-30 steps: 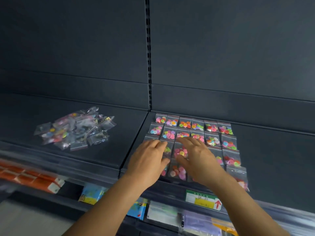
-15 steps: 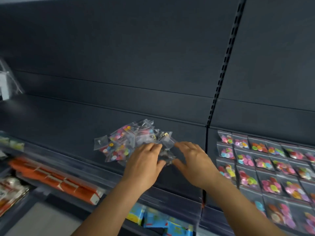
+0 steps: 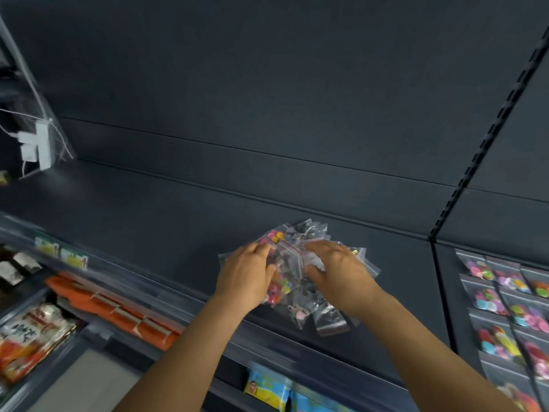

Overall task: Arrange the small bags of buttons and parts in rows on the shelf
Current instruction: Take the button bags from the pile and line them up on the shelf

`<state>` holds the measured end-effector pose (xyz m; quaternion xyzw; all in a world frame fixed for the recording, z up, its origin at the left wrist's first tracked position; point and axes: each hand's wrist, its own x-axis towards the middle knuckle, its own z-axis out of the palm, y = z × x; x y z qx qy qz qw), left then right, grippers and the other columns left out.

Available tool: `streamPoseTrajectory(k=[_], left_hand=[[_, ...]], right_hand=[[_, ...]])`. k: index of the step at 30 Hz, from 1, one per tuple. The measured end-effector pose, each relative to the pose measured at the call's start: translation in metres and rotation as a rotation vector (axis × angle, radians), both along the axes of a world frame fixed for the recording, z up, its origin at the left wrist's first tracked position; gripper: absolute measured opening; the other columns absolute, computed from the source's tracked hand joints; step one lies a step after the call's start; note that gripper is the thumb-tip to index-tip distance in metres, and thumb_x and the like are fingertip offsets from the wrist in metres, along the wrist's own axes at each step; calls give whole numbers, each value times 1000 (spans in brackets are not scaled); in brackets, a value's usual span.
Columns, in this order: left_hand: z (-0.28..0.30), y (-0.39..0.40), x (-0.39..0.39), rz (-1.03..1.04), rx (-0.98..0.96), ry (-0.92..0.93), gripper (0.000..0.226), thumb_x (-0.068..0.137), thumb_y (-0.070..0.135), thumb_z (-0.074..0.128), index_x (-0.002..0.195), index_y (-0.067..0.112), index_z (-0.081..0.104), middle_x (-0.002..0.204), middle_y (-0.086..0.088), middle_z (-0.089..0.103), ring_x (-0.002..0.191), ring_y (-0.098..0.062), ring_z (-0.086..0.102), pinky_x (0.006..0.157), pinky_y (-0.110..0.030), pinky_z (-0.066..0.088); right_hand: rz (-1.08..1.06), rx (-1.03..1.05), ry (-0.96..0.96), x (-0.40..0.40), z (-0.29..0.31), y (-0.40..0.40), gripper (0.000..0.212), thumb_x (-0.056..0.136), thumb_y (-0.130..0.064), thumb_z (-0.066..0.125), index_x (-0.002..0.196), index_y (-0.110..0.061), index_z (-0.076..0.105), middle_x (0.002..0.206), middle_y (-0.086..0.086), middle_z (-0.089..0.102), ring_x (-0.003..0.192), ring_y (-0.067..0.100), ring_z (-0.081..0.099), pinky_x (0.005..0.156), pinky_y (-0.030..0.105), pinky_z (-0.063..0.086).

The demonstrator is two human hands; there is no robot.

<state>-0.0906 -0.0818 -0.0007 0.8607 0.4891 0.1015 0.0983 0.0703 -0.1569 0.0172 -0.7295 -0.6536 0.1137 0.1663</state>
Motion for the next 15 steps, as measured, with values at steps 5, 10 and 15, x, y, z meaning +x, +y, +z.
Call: streamPoseTrajectory(k=[5, 10, 15], left_hand=[[-8, 30, -5, 69, -51, 38, 49, 99, 36, 41, 143, 15, 37, 141, -4, 45, 128, -23, 42, 105, -36, 38], [-15, 52, 0, 90, -79, 36, 46, 98, 39, 41, 138, 15, 43, 134, -5, 51, 122, -24, 45, 100, -35, 39], [-20, 66, 7, 91, -89, -12, 47, 93, 38, 53, 135, 17, 47, 126, -5, 52, 118, -24, 43, 97, -35, 41]], right_hand=[[42, -24, -29, -3, -2, 41, 46, 96, -29, 47, 140, -18, 41, 141, 4, 46, 132, 23, 39, 110, 31, 31], [72, -57, 6, -1, -10, 86, 29, 94, -23, 47, 120, -14, 55, 123, 9, 57, 121, 29, 48, 94, 29, 40], [77, -120, -13, 5, -18, 127, 49, 93, -25, 49, 141, -18, 40, 145, 4, 44, 134, 23, 37, 107, 28, 31]])
